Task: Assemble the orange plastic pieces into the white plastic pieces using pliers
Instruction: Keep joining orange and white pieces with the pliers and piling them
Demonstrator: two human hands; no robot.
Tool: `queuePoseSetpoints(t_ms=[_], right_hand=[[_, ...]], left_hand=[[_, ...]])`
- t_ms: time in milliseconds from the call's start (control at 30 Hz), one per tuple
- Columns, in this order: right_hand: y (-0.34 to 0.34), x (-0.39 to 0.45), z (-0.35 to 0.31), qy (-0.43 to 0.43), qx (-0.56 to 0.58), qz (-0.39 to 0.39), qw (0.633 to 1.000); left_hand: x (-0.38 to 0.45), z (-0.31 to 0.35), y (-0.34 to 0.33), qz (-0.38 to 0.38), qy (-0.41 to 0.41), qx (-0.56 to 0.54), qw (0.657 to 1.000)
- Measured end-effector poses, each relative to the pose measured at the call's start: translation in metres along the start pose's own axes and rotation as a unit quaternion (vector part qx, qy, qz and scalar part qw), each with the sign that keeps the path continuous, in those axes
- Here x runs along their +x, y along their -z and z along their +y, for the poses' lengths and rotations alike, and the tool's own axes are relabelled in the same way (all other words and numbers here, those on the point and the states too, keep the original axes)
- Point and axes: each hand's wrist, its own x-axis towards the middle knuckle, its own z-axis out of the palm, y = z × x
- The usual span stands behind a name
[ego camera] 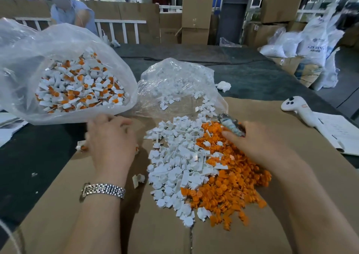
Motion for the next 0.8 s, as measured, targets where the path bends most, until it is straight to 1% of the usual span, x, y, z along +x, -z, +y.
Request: queuePoseSetpoints(t_ms=[67,133,200,267,333,500,600,667,700,733,800], right_hand=[[-0.007,-0.001,0.001,-0.004,-0.039,0.014,0.999],[-0.01,-0.004,-0.001,-0.003,-0.082,0.022,0.996],[-0.013,-0.006,-0.005,0.0,-0.119,0.017,0.993],[-0.014,-0.009,-0.01,0.003,-0.143,0.013,0.99],[-0.014,-0.011,-0.013,0.004,-0.164,0.013,0.986],[-0.016,-0.012,-0.013,-0.005,-0.162,-0.015,0.987],[-0.014,-0.014,-0.013,-0.016,-0.112,-0.036,0.993],[-0.013,-0.017,-0.013,-0.018,-0.071,-0.037,0.997],[-0.011,-0.018,-0.013,-0.011,-0.057,-0.026,0.998],[-0.01,-0.019,-0.013,0.006,-0.046,-0.006,0.999],[-0.006,-0.02,-0.014,0.069,-0.019,0.039,0.997]], left_hand=[[0.0,0.003,-0.007,-0.067,-0.068,-0.009,0.995],[0.001,0.007,-0.016,-0.12,-0.133,0.008,0.984],[0.002,0.01,-0.025,-0.164,-0.161,0.033,0.973],[0.004,0.01,-0.032,-0.204,-0.146,0.041,0.967],[0.006,0.01,-0.035,-0.219,-0.12,0.021,0.968],[0.004,0.012,-0.032,-0.197,-0.118,0.015,0.973],[0.001,0.013,-0.029,-0.156,-0.112,-0.008,0.981],[-0.002,0.016,-0.025,-0.126,-0.086,-0.07,0.986],[-0.002,0.018,-0.023,-0.129,-0.061,-0.117,0.983],[-0.003,0.02,-0.021,-0.142,-0.034,-0.165,0.975],[-0.006,0.025,-0.018,-0.179,0.004,-0.242,0.954]])
